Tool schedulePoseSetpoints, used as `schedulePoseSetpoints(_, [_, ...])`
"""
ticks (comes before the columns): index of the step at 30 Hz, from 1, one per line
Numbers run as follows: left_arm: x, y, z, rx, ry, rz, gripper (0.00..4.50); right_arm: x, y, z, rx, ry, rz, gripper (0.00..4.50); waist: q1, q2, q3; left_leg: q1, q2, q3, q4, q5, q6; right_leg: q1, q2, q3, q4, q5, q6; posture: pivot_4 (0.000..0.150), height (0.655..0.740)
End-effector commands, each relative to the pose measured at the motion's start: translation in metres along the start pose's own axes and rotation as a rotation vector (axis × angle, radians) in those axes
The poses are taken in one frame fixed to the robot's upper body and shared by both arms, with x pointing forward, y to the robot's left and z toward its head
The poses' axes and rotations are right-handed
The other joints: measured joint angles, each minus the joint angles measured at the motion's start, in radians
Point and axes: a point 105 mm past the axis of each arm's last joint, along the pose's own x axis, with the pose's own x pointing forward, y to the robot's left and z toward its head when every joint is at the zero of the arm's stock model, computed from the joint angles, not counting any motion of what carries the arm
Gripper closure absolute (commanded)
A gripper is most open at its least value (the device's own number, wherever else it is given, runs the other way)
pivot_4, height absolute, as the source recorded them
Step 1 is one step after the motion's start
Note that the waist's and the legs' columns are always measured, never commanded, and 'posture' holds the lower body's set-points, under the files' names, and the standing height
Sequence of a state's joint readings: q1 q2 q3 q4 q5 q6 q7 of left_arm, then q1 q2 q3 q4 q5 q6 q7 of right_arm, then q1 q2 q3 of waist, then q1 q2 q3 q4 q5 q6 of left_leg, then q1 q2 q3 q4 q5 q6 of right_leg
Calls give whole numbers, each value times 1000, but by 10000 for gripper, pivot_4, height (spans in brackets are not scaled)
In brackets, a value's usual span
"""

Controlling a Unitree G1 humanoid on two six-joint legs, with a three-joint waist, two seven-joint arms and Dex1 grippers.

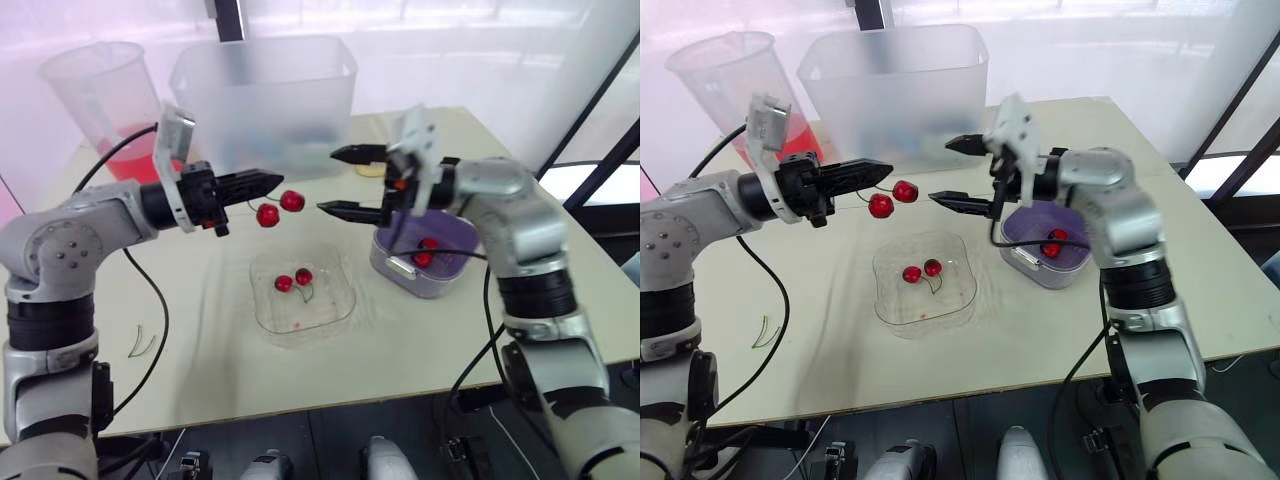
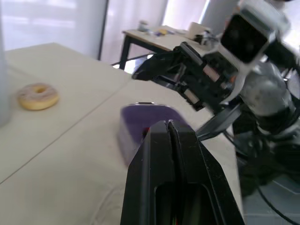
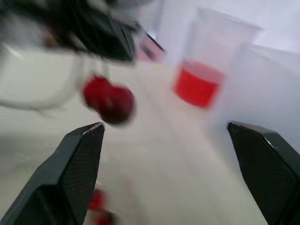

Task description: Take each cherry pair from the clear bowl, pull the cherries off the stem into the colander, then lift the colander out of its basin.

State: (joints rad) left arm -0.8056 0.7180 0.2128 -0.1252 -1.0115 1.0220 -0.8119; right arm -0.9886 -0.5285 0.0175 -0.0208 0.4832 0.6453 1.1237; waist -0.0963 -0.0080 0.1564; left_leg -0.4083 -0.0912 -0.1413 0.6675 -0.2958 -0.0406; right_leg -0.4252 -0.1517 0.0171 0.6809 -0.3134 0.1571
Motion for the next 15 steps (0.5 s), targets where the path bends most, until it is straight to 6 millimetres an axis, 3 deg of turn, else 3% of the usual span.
schedulePoseSetpoints(1, [-1,-14,1,-28,-20,-96,45000,-2,29,14,118,-8,169,141,3,0,0,0,0,0,0,0,0,0,0,0,0,0,0,1500,7400])
schedulePoseSetpoints(6, [5,-24,-9,-58,16,-154,45000,4,48,2,259,23,251,141,9,0,0,0,-1,0,0,0,0,1,-1,0,0,0,0,1500,7400])
schedulePoseSetpoints(15, [5,-32,-14,-80,51,-196,45000,16,47,-10,261,45,200,141,26,0,0,0,-1,1,1,0,0,1,-1,0,0,0,0,1500,7400])
